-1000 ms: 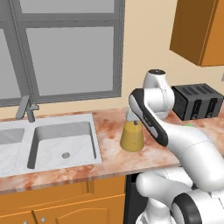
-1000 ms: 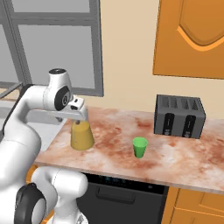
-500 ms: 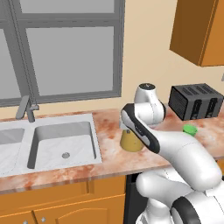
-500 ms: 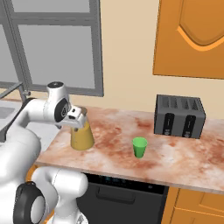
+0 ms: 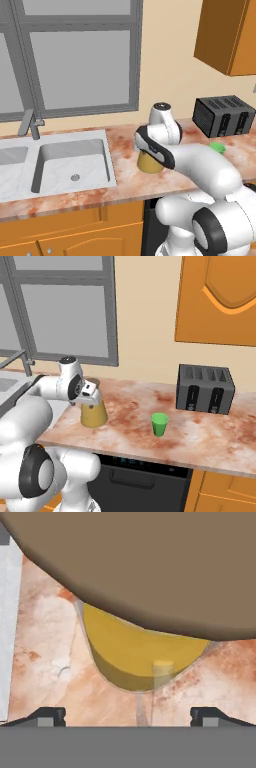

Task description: Place the pitcher and cup on the dining counter for serving.

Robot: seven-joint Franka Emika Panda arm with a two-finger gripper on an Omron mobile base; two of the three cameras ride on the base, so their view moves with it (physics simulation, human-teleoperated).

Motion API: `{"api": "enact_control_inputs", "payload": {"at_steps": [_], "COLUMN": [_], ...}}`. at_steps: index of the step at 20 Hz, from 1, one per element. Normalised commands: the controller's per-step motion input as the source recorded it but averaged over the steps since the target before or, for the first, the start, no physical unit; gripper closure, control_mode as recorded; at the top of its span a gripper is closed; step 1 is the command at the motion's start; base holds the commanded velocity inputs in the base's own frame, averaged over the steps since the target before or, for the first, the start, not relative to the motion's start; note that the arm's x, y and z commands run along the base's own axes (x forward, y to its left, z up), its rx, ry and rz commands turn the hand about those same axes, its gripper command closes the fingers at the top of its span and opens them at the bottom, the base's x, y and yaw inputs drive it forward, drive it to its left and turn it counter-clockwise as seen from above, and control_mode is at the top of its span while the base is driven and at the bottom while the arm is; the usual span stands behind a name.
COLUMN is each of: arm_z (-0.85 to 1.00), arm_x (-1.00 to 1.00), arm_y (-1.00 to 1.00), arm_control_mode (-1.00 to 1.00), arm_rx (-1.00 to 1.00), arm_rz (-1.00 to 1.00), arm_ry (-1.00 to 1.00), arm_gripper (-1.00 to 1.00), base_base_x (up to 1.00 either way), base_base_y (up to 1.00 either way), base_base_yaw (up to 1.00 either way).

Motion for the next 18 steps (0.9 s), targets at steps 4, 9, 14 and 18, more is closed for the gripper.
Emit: {"api": "enact_control_inputs", "payload": {"at_steps": [4,9,14,18], "arm_z": [-0.17,-0.14,-0.18,0.00], "arm_x": [0.22,0.26,0.02,0.00], "arm_y": [0.00,-0.01,-0.06,0.00], "arm_control_mode": [-1.00,-1.00,-1.00,-1.00], "arm_rx": [0.00,0.00,0.00,0.00], "arm_rz": [-0.01,-0.01,0.00,0.00], "arm_ry": [0.00,0.00,0.00,0.00], "arm_gripper": [-1.00,-1.00,1.00,1.00], "base_base_x": [0.00,0.00,0.00,0.00], "base_base_y": [0.00,0.00,0.00,0.00], "base_base_yaw": [0.00,0.00,0.00,0.00]}}
